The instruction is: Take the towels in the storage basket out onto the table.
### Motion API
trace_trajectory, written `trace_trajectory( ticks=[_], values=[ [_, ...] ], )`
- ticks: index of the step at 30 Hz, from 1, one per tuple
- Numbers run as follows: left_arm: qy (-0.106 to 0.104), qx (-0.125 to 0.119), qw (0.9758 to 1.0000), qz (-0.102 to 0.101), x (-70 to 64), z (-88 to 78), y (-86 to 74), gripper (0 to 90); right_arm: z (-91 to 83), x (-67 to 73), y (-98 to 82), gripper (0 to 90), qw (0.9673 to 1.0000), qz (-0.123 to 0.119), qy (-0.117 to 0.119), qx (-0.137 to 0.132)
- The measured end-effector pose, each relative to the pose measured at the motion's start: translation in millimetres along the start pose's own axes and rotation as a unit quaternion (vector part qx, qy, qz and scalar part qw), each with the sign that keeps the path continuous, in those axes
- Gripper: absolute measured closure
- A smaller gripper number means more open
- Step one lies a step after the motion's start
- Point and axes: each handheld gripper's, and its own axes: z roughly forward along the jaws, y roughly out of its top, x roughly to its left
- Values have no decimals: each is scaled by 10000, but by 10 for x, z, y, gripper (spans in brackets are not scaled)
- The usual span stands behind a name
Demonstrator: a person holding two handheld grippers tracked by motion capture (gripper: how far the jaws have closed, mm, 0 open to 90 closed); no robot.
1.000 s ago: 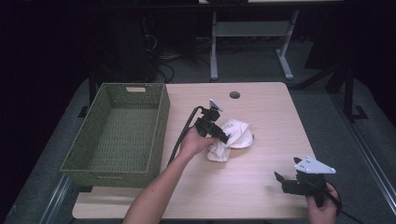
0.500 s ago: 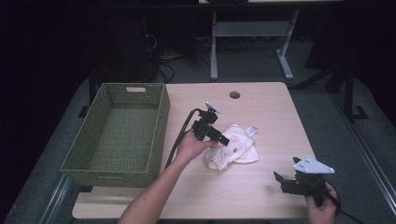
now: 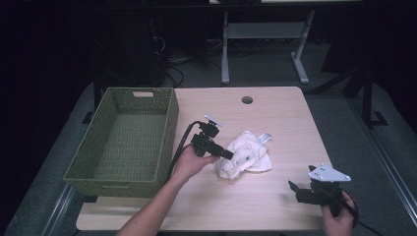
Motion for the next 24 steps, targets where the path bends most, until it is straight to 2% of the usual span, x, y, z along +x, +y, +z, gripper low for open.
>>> trace_trajectory(
  ticks=[3, 10, 15, 17, 21, 24],
  values=[
    [44, 5, 10000, 89, -7, -25, -63, 458, 5, 9, 2, 139, 10000, -15, -1, 26],
    [28, -64, 9999, 130, -18, -117, -140, 446, 17, 18, -15, 139, 9999, -36, 28, 96],
    [17, -41, 9997, 256, -67, -144, -213, 449, 4, -3, -16, 139, 10000, -7, 2, 50],
    [74, -60, 9994, 344, -93, -160, -253, 449, 12, 1, -12, 139, 10000, -12, -6, 63],
    [43, -97, 9992, 382, -102, -189, -341, 445, 20, 12, -13, 139, 9999, -24, -2, 100],
    [157, -70, 9990, 408, -123, -204, -409, 437, 31, 11, -15, 139, 9999, -44, -7, 111]
  ],
)
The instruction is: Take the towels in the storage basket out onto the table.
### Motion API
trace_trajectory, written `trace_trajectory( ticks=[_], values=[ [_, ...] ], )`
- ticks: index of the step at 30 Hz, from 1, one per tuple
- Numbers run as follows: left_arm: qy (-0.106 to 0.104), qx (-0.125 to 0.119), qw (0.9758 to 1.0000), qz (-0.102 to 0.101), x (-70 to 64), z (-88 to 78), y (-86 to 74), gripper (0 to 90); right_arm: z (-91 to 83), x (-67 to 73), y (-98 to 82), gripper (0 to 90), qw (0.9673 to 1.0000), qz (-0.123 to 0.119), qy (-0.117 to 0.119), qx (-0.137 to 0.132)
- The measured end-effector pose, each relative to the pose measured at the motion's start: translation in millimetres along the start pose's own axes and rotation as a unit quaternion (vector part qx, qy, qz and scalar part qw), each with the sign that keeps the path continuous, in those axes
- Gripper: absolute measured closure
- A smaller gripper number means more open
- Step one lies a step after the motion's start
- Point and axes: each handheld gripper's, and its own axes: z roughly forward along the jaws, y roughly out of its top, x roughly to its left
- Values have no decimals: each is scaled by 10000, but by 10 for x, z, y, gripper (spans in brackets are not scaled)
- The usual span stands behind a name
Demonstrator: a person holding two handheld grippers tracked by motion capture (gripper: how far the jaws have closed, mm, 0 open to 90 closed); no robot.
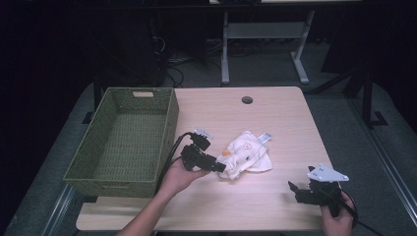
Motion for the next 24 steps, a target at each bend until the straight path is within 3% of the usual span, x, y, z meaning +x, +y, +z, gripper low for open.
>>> trace_trajectory(
  ticks=[2, 11, 18, 24],
  values=[
    [48, -33, 10000, 51, -14, -15, -44, 429, 10, 2, -1, 139, 10000, 4, -6, 28],
    [-136, -162, 9998, 34, -45, -48, -232, 391, 13, 12, -15, 139, 10000, 34, -17, 41],
    [-24, -135, 9999, 8, -48, -53, -383, 372, -2, 12, -30, 139, 10000, 74, -20, 26],
    [-100, -205, 9997, -76, -48, -50, -535, 342, -16, 1, -43, 139, 9999, 106, -44, 21]
  ],
)
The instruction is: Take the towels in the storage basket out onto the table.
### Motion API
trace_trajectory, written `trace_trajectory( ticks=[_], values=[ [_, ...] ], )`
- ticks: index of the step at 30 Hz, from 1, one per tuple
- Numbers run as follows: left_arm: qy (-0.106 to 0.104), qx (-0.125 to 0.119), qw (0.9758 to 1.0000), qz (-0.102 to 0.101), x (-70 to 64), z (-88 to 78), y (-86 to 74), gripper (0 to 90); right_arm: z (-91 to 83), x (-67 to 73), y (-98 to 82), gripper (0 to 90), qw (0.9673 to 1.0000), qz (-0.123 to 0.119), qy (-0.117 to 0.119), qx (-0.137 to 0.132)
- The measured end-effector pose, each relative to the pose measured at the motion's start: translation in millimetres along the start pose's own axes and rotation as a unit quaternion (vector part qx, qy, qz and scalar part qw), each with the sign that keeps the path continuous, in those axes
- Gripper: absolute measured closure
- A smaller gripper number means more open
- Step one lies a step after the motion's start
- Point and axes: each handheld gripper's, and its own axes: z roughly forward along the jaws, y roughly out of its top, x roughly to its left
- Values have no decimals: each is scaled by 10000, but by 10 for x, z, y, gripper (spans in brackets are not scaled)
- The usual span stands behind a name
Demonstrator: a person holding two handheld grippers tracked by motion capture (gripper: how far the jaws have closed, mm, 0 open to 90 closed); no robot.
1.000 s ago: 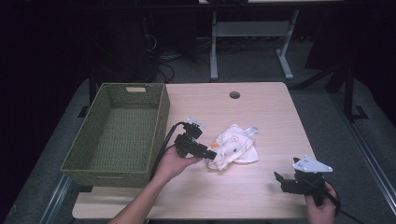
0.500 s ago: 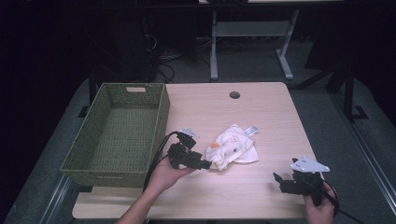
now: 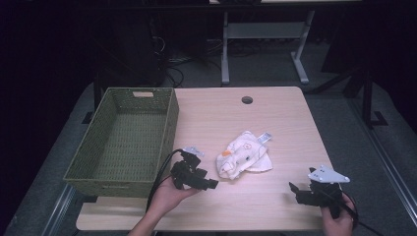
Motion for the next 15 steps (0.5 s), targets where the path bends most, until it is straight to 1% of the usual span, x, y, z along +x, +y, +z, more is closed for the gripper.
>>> trace_trajectory(
  ticks=[2, 3, 4, 5, 6, 7, 8, 9, 11, 13, 15],
  values=[
    [78, -7, 10000, 23, 0, 4, -74, 332, -7, -3, -8, 139, 10000, 1, -9, 1],
    [79, -15, 10000, 16, 0, 6, -109, 322, -9, -2, -12, 139, 10000, 7, -12, 12],
    [66, 3, 10000, 65, 1, 6, -143, 308, -10, -1, -15, 139, 10000, 23, -11, 24],
    [98, 18, 9999, 89, -12, 7, -176, 303, -11, -1, -18, 139, 10000, 30, -13, 27],
    [96, 22, 9999, 110, -25, 14, -211, 297, -13, -5, -20, 139, 10000, 11, -21, 26],
    [48, 45, 9999, 127, -34, 30, -246, 288, -17, -12, -25, 139, 10000, -9, -37, 15],
    [9, 45, 9999, 111, -35, 49, -281, 281, -30, -14, -29, 139, 10000, 41, -53, 9],
    [25, 43, 9999, 97, -35, 64, -309, 272, -37, -22, -35, 139, 10000, 58, -45, -21],
    [96, 23, 9998, 181, -37, 81, -330, 268, -41, -27, -43, 139, 10000, 93, -7, -18],
    [154, -80, 9994, 287, -41, 76, -318, 268, -37, -30, -43, 139, 10000, 22, 21, -30],
    [90, -182, 9994, 276, -47, 75, -311, 269, -41, -30, -35, 139, 10000, -14, 48, -30]
  ],
)
